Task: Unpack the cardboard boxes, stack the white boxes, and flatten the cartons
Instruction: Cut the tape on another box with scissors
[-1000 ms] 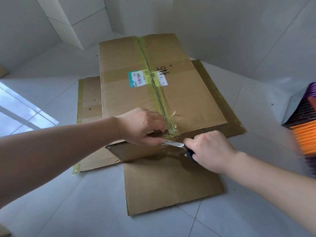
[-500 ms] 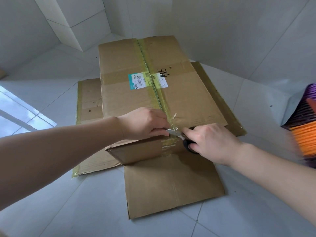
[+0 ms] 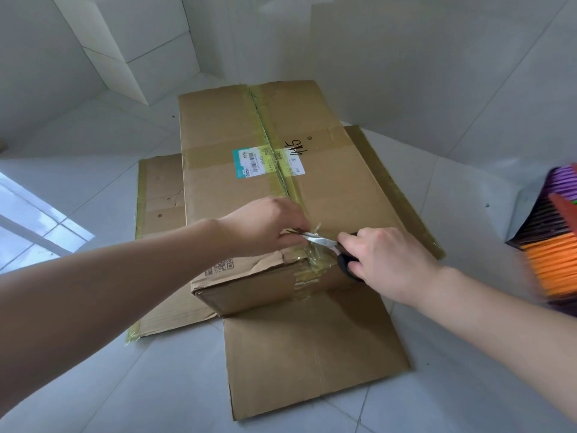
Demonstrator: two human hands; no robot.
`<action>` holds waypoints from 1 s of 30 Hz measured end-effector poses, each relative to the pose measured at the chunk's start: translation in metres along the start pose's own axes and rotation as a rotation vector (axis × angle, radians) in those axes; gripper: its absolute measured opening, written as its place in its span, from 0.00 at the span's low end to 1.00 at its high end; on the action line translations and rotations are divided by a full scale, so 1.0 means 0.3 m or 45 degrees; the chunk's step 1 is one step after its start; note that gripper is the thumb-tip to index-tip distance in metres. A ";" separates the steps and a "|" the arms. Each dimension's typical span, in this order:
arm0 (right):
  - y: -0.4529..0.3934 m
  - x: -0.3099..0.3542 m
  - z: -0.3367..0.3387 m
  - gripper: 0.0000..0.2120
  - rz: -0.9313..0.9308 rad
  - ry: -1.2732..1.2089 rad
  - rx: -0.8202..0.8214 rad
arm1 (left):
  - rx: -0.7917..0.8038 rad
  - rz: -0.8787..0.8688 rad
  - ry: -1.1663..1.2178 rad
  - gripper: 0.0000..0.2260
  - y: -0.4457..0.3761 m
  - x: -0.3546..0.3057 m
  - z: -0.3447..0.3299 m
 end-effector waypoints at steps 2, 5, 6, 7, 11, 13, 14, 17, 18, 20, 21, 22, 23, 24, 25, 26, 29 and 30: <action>-0.016 -0.012 0.027 0.08 -0.024 0.012 0.024 | 0.008 -0.008 0.051 0.08 -0.027 0.011 0.019; -0.054 -0.037 0.081 0.06 -0.080 0.030 0.095 | -0.003 -0.012 0.062 0.08 -0.074 0.035 0.050; -0.072 -0.045 0.104 0.05 -0.090 0.046 0.117 | -0.011 -0.004 0.063 0.08 -0.091 0.045 0.066; -0.092 -0.054 0.133 0.05 -0.091 0.075 0.129 | -0.022 0.015 0.068 0.09 -0.110 0.055 0.087; -0.169 -0.106 0.259 0.08 -0.125 0.246 0.100 | -0.094 0.081 0.096 0.08 -0.203 0.082 0.180; -0.191 -0.149 0.282 0.10 -0.179 0.233 0.120 | -0.117 0.089 0.082 0.07 -0.257 0.090 0.199; -0.193 -0.175 0.284 0.10 -0.212 0.206 0.126 | -0.108 0.078 0.062 0.07 -0.286 0.091 0.197; -0.162 -0.253 0.247 0.09 -0.288 0.143 0.104 | -0.086 0.047 -0.005 0.07 -0.368 0.084 0.165; -0.143 -0.279 0.230 0.08 -0.309 0.116 0.091 | -0.099 0.035 -0.020 0.07 -0.394 0.075 0.150; -0.100 -0.343 0.195 0.05 -0.370 0.024 0.071 | -0.140 0.041 -0.047 0.08 -0.445 0.044 0.117; -0.079 -0.383 0.174 0.04 -0.414 -0.019 0.075 | -0.152 0.063 -0.078 0.12 -0.476 0.027 0.097; -0.061 -0.430 0.152 0.04 -0.457 -0.045 0.093 | -0.152 0.101 -0.123 0.18 -0.509 0.013 0.079; -0.047 -0.484 0.130 0.05 -0.498 -0.052 0.118 | -0.151 0.155 -0.156 0.25 -0.543 0.001 0.065; -0.036 -0.543 0.105 0.05 -0.539 -0.048 0.142 | -0.158 0.227 -0.158 0.30 -0.577 -0.008 0.054; -0.028 -0.609 0.076 0.06 -0.585 -0.047 0.166 | -0.167 0.293 -0.137 0.31 -0.611 -0.016 0.043; -0.023 -0.678 0.042 0.06 -0.636 -0.060 0.187 | -0.165 0.337 -0.118 0.29 -0.645 -0.027 0.027; -0.011 -0.883 -0.088 0.07 -0.784 -0.128 0.242 | -0.073 0.356 -0.133 0.20 -0.733 -0.077 -0.060; -0.008 -0.945 -0.140 0.07 -0.818 -0.153 0.255 | -0.028 0.364 -0.136 0.19 -0.758 -0.096 -0.097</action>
Point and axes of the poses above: each hand's wrist, its own y-axis away from the middle knuckle, its own z-axis out of the back of the hand, x = y × z, the point moved 6 cm from there along -y, towards the middle knuckle, and after that the axes turned 4 degrees about y, right-handed, at the moved point
